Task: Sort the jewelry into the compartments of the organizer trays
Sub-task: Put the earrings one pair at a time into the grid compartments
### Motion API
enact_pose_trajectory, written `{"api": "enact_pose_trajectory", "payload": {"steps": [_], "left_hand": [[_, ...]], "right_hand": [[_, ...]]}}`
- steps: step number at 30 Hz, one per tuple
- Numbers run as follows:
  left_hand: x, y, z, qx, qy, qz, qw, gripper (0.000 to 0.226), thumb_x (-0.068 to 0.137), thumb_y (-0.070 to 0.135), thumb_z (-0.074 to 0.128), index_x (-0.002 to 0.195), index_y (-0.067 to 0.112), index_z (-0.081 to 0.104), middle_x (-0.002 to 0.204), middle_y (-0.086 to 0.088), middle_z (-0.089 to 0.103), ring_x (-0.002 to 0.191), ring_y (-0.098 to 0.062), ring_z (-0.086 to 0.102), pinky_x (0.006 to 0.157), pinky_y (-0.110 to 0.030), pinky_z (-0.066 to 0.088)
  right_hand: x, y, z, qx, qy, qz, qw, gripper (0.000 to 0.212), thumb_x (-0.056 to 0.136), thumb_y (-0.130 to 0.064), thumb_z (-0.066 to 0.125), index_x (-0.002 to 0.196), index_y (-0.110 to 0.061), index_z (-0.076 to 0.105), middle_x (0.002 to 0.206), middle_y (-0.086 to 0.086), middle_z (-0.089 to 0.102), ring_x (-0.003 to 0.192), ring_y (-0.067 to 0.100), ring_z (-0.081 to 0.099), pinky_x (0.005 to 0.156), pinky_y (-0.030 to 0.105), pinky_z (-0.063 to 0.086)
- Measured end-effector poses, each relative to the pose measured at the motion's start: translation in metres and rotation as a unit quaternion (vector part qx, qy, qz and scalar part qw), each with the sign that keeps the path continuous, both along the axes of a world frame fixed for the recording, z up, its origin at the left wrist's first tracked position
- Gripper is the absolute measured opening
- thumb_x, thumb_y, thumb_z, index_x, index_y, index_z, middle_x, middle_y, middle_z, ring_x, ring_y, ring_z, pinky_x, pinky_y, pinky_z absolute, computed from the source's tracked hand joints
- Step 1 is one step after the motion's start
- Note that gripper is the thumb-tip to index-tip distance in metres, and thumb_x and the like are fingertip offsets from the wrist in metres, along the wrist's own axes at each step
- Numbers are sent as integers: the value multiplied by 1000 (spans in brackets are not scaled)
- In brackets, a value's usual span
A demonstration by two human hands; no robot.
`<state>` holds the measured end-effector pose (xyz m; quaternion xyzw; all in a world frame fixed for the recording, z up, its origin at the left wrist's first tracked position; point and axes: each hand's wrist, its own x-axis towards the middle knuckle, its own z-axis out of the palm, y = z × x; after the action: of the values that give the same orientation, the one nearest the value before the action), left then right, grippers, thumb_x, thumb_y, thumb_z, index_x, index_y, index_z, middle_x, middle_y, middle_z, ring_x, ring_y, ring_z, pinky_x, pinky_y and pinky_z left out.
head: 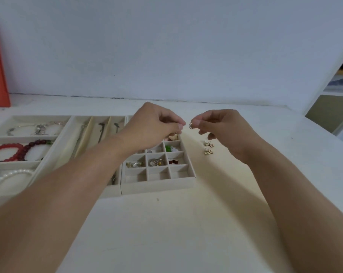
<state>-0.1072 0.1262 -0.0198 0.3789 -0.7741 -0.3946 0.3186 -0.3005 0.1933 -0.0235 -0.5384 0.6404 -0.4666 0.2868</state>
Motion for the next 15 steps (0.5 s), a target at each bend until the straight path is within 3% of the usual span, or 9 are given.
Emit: {"api": "enact_pose_trajectory", "payload": {"steps": [2, 6, 9, 12, 15], "left_hand": [[0, 0, 0, -2, 1, -2, 1000, 6, 85, 22, 80, 90, 25, 81, 84, 9, 78, 85, -3, 72, 79, -13, 53], [-1, 1, 0, -15, -3, -10, 1000, 8, 82, 26, 82, 89, 26, 82, 78, 13, 76, 81, -1, 71, 80, -16, 52], [-2, 0, 0, -18, -2, -8, 1000, 8, 82, 29, 82, 89, 24, 81, 77, 8, 76, 77, -7, 72, 76, -20, 54], [-1, 0, 0, -18, 0, -9, 1000, 5, 84, 27, 80, 87, 22, 81, 67, 10, 73, 58, 2, 63, 60, -9, 44], [-2, -1, -2, -27, 0, -8, 1000, 5, 85, 27, 78, 84, 23, 80, 61, 12, 69, 55, 4, 59, 58, -8, 41]], "right_hand": [[2, 1, 1, 22, -68, 38, 997, 11, 91, -21, 72, 96, -12, 76, 100, 3, 77, 86, 12, 66, 76, 28, 48], [5, -1, 0, 67, -154, 77, 983, 12, 94, -21, 67, 99, -13, 74, 100, 1, 75, 88, 13, 66, 76, 27, 48], [7, -1, 0, 83, -188, 93, 974, 9, 95, -21, 66, 96, -17, 74, 98, 0, 74, 85, 12, 65, 76, 27, 48], [10, -2, -1, 87, -218, 97, 967, 7, 94, -20, 66, 95, -17, 73, 93, -1, 73, 82, 12, 64, 75, 26, 49], [13, -3, -3, 79, -223, 89, 967, 8, 91, -24, 69, 95, -18, 70, 90, -2, 74, 79, 12, 64, 73, 24, 51]]}}
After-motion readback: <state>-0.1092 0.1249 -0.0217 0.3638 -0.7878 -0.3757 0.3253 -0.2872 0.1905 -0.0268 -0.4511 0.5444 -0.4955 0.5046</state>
